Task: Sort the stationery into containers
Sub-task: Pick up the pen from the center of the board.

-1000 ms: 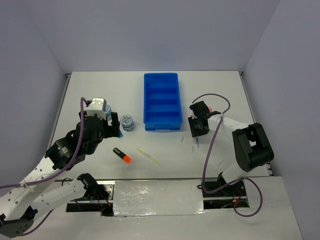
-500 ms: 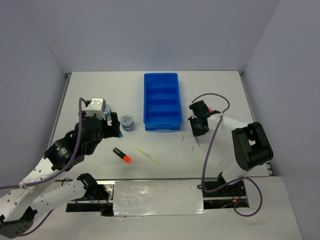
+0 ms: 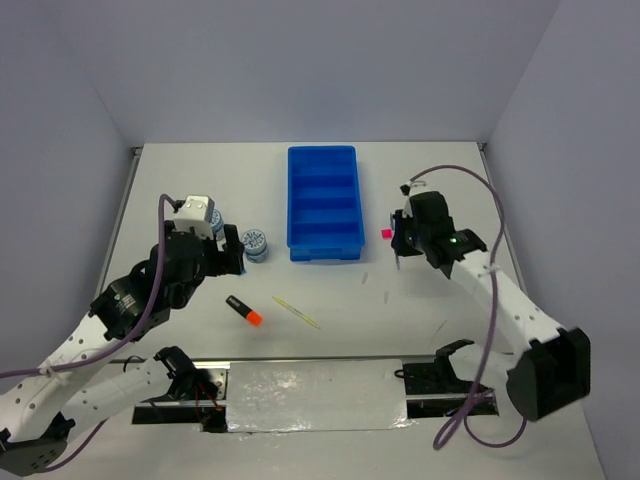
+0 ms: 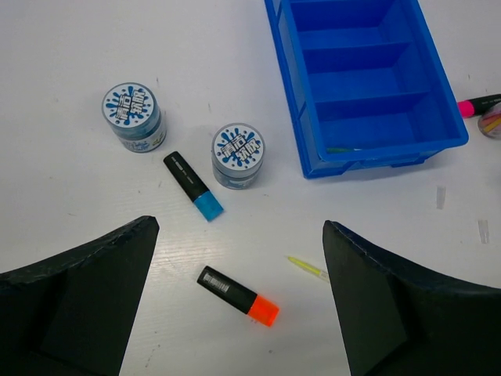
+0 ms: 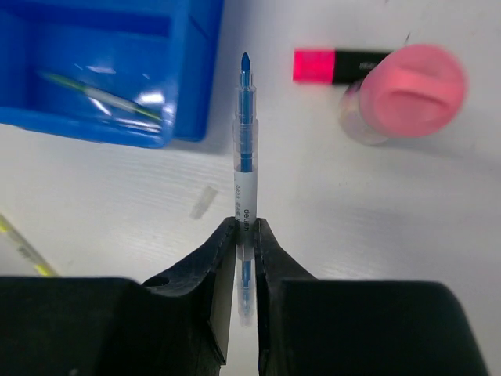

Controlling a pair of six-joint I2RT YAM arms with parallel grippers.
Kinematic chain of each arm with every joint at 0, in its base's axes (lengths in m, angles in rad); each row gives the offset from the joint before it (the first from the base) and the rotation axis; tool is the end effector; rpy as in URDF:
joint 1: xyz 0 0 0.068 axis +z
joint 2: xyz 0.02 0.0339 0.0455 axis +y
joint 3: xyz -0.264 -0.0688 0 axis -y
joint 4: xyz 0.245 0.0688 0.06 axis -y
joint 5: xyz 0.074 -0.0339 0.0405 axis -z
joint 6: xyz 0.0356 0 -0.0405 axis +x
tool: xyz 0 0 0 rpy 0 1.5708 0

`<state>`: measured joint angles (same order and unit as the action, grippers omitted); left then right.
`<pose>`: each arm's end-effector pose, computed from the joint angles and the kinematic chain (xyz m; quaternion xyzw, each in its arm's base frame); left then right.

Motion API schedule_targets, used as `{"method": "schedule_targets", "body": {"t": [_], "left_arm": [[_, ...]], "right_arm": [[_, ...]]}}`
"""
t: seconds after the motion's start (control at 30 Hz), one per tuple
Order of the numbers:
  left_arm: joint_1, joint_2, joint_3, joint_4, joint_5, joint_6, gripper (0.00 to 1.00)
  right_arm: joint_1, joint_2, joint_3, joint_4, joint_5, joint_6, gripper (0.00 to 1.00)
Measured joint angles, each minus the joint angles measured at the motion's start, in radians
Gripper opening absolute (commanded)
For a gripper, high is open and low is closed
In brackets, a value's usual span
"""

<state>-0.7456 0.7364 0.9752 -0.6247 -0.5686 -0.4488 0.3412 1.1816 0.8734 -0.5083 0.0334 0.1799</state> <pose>0.1192 -0.0840 0.3679 -0.0372 0.8107 -0.1090 0.5741 0.2327 0.0814 0.2608 -0.0688 0.9271 0.0799 0.3598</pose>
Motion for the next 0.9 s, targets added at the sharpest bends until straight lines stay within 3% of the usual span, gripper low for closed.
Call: {"method": "schedule_targets", "body": {"t": [0.2, 0.37, 0.47, 0.67, 0.9], "left_arm": [[0.001, 0.067, 0.003, 0.002, 0.029, -0.036, 0.99], [-0.008, 0.242, 0.032, 0.034, 0.098, -0.137, 0.96], [-0.081, 0.439, 0.093, 0.057, 0.103, -0.191, 0.95], [-0.272, 0.866, 0.323, 0.076, 0.11, -0.305, 0.85], [-0.365, 1.175, 0.592, 0.074, 0.13, -0.401, 0.69]], "right_arm": [[0.003, -0.224, 0.038, -0.052, 0.005, 0.028, 0.0], [0.003, -0.357, 0.038, -0.108, 0.027, 0.06, 0.0], [0.003, -0.42, 0.038, -0.14, 0.059, 0.076, 0.0], [0.003, -0.52, 0.04, -0.211, 0.155, 0.115, 0.0], [0.003, -0.609, 0.112, -0.288, 0.245, 0.127, 0.0]]}}
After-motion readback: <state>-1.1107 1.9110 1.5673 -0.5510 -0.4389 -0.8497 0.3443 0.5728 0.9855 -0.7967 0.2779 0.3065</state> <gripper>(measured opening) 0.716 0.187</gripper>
